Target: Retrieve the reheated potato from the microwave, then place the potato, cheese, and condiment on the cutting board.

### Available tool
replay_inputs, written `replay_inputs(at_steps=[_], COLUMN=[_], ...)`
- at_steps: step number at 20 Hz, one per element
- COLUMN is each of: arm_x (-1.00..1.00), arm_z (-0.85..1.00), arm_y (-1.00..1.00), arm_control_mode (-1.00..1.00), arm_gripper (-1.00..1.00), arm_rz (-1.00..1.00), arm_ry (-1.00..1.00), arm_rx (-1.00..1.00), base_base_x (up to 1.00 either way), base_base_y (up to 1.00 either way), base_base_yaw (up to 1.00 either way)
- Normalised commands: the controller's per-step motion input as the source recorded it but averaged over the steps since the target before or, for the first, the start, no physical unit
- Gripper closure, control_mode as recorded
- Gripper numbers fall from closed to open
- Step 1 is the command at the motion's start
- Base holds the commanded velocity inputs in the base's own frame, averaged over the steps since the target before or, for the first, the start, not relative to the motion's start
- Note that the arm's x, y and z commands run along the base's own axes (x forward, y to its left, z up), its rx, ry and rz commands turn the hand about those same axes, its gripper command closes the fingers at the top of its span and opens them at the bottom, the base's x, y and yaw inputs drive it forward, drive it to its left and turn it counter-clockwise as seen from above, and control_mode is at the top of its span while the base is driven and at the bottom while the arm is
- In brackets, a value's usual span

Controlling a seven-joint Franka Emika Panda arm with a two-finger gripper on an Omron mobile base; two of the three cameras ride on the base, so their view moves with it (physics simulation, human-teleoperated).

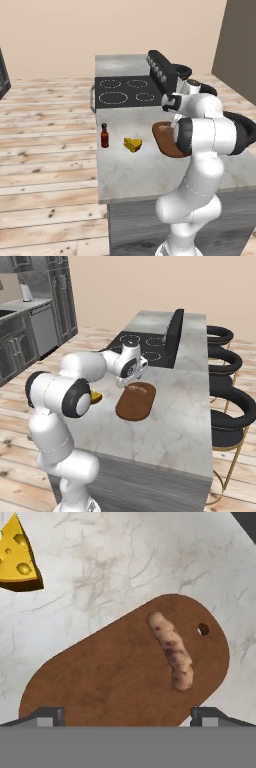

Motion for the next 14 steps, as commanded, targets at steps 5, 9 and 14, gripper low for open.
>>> replay_inputs(at_steps=[5, 9, 14], arm_x=[-0.33, -0.35, -0.36], arm_z=[0.29, 0.26, 0.22], arm_y=[0.36, 0.33, 0.28], arm_control_mode=[-1.0, -1.0, -1.0], arm_gripper=[-1.0, -1.0, -1.0], arm_rz=[-0.05, -0.03, -0.02], arm_ry=[0.0, 0.0, 0.0], arm_rx=[0.05, 0.1, 0.15], base_base_x=[0.0, 0.0, 0.0], base_base_y=[0.0, 0.0, 0.0], base_base_yaw=[0.0, 0.0, 0.0])
